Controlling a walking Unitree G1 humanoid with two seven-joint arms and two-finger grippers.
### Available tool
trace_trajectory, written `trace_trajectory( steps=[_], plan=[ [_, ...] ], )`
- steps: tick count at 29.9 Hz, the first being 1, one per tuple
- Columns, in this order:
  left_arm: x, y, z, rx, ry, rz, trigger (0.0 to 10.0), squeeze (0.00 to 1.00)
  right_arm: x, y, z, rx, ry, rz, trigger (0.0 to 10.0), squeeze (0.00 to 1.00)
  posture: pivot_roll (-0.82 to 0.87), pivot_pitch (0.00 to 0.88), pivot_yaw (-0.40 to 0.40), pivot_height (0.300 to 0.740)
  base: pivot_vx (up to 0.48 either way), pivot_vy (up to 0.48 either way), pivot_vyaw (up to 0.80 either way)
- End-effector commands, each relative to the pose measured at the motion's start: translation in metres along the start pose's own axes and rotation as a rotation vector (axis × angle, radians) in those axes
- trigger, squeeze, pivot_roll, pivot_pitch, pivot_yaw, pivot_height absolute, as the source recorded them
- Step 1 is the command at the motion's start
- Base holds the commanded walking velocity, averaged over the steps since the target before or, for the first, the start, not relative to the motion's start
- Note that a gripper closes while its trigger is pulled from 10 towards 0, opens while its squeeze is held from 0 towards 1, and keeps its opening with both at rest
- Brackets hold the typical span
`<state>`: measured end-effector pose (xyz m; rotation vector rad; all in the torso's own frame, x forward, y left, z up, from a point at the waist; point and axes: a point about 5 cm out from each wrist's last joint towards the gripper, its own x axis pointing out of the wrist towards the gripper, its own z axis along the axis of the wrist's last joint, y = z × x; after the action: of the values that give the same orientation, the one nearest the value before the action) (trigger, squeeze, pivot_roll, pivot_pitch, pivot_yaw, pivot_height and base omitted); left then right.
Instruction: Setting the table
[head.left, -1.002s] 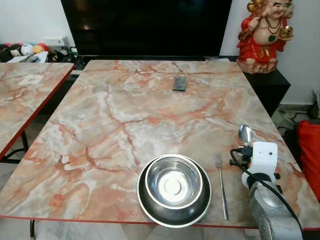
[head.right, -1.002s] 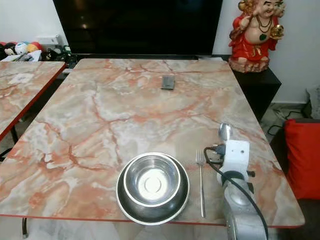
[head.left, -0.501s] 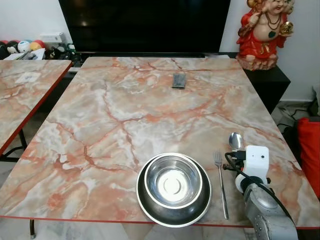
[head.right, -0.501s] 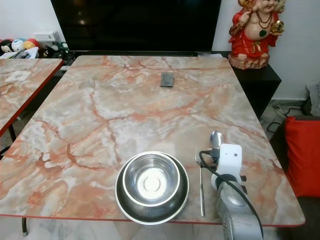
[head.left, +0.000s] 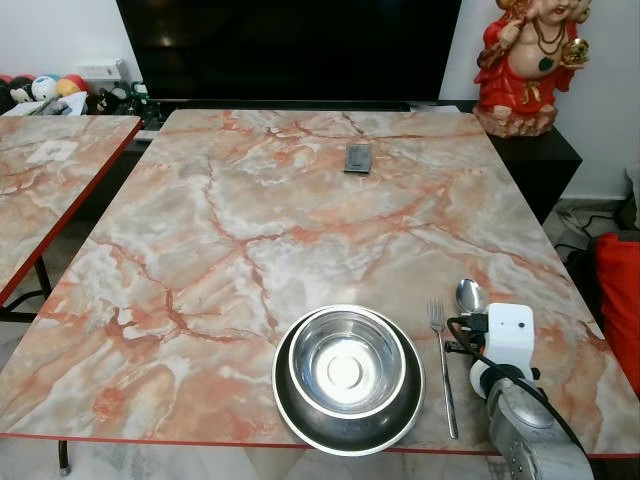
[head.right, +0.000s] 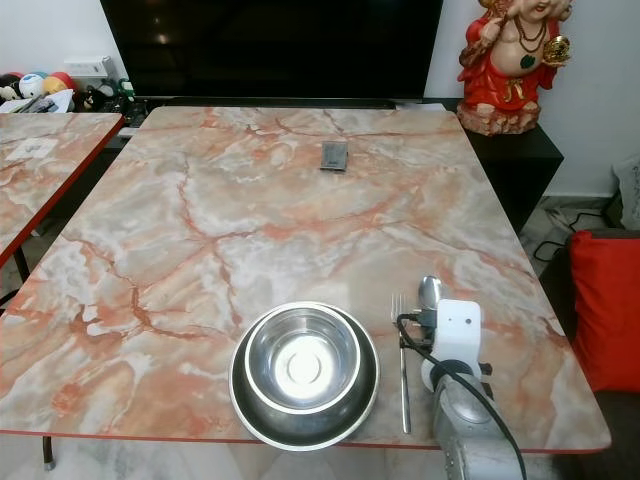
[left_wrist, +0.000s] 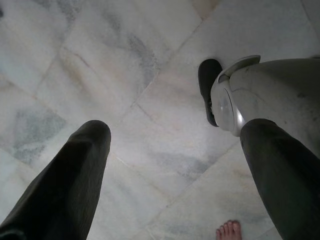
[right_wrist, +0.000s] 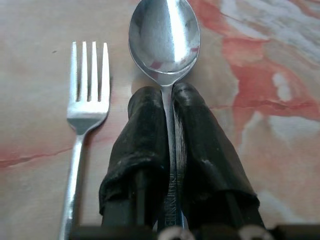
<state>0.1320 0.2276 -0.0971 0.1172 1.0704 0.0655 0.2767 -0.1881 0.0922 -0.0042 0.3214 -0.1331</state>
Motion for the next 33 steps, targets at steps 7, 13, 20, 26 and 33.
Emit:
trace_trajectory(
  steps=[7,13,20,26,33],
  plan=[
    [-0.002,0.004,-0.007,0.017,0.032,0.004,10.0,0.0,-0.013,0.002,0.001,-0.018,-0.014,0.005,10.0,0.0,-0.05,0.117,0.015,0.74,0.0,0.0,0.0],
    [-0.001,0.004,-0.007,0.017,0.03,0.0,10.0,0.0,-0.013,0.0,-0.006,-0.025,-0.002,-0.013,10.0,0.0,-0.05,0.116,0.016,0.74,0.0,0.0,0.0],
    [-0.001,0.004,-0.007,0.016,0.031,0.005,10.0,0.0,-0.011,-0.001,-0.009,-0.011,-0.004,-0.019,10.0,0.0,-0.04,0.117,0.014,0.74,0.0,0.0,0.0],
    [-0.001,0.004,-0.007,0.017,0.032,0.004,10.0,0.0,-0.011,0.0,-0.013,-0.006,0.005,-0.014,10.0,0.0,-0.04,0.117,0.015,0.74,0.0,0.0,0.0],
    [-0.002,0.004,-0.007,0.018,0.03,0.004,10.0,0.0,-0.01,0.003,-0.014,0.002,0.007,0.011,10.0,0.0,-0.04,0.117,0.016,0.74,0.0,0.0,0.0]
  ],
)
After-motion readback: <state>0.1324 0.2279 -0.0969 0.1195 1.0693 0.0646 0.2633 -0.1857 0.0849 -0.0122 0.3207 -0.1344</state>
